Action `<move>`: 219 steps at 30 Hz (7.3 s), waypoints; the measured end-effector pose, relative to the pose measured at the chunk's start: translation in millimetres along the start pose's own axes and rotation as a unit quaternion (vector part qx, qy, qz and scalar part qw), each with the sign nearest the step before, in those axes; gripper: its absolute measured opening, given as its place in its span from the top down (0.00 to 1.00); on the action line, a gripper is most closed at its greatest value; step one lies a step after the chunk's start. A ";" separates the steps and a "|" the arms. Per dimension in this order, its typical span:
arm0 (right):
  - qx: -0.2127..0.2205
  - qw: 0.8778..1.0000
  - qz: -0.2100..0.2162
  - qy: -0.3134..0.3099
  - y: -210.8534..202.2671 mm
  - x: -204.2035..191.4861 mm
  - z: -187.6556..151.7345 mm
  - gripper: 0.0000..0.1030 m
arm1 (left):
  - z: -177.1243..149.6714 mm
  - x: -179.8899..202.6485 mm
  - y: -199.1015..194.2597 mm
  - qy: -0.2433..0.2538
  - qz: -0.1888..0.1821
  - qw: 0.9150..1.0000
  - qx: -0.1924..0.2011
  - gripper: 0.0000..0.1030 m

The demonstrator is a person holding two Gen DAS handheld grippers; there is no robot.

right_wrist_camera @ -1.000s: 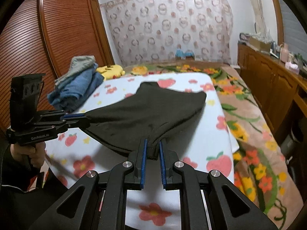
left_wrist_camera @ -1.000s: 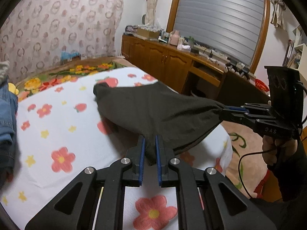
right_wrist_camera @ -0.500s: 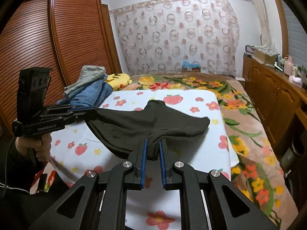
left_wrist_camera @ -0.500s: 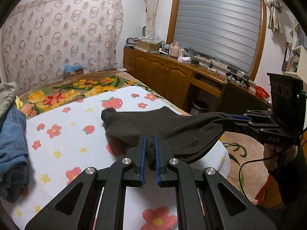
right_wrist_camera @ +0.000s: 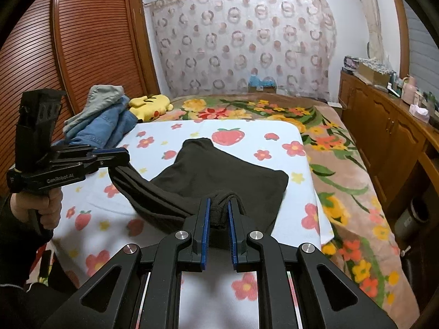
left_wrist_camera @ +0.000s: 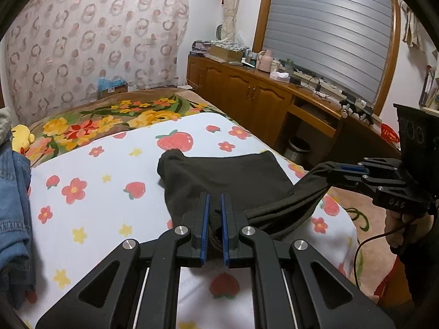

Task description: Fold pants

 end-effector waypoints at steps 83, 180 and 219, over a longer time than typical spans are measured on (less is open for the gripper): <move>-0.029 0.999 -0.029 -0.004 92.6 45.6 42.5 0.92 | 48.6 -46.1 113.6 0.027 0.015 0.998 -0.046 0.85; -0.022 0.999 -0.016 0.018 -58.4 0.4 -61.2 0.88 | -78.2 -5.6 -27.1 -0.029 0.030 0.997 -0.063 0.26; -0.048 0.999 0.007 -0.004 31.7 -1.7 -23.2 0.86 | -44.9 -13.4 24.3 -0.011 0.016 0.998 -0.058 0.84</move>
Point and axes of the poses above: each gripper's, at about its wrist camera, not at the fingertips, and y roughly the way its jaws point, x to its right, z to its top, the point moved 7 cm from there along y, roughly the way its jaws point, and after that the axes turned 6 degrees about y, right-handed, at the moved point
